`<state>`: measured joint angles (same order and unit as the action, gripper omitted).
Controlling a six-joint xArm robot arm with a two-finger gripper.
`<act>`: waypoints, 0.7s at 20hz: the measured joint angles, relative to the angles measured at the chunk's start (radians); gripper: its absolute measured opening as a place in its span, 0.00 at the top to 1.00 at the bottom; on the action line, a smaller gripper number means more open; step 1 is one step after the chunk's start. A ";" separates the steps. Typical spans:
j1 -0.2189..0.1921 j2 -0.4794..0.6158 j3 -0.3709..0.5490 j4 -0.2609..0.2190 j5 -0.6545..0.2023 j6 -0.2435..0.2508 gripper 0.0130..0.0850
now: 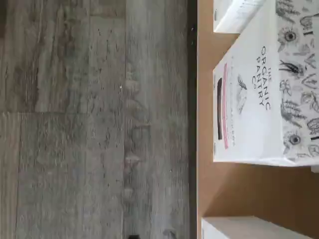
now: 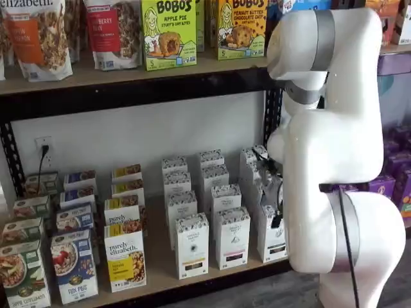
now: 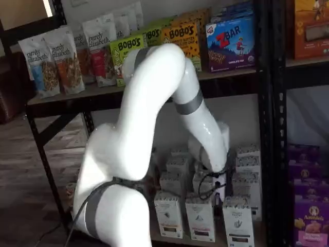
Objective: Pick up the white box with a green strip in the middle, on the bottom shelf, the sixth box from the left
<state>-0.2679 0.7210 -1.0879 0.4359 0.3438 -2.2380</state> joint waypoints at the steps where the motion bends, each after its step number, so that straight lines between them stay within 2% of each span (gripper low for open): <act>1: -0.001 0.001 -0.004 -0.015 0.012 0.015 0.00; 3: 0.000 0.007 -0.018 -0.064 0.051 0.062 0.00; 5: 0.011 0.014 -0.019 -0.059 0.047 0.067 0.00; 7: 0.021 0.019 -0.017 -0.005 0.031 0.026 0.00; 10: 0.034 0.029 -0.023 0.113 0.004 -0.072 0.00; 11: 0.036 0.033 -0.028 0.138 -0.002 -0.092 0.00; 12: 0.037 0.037 -0.035 0.148 -0.004 -0.100 0.00; 14: 0.034 0.052 -0.060 0.137 0.000 -0.091 0.00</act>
<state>-0.2342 0.7733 -1.1477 0.5734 0.3440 -2.3289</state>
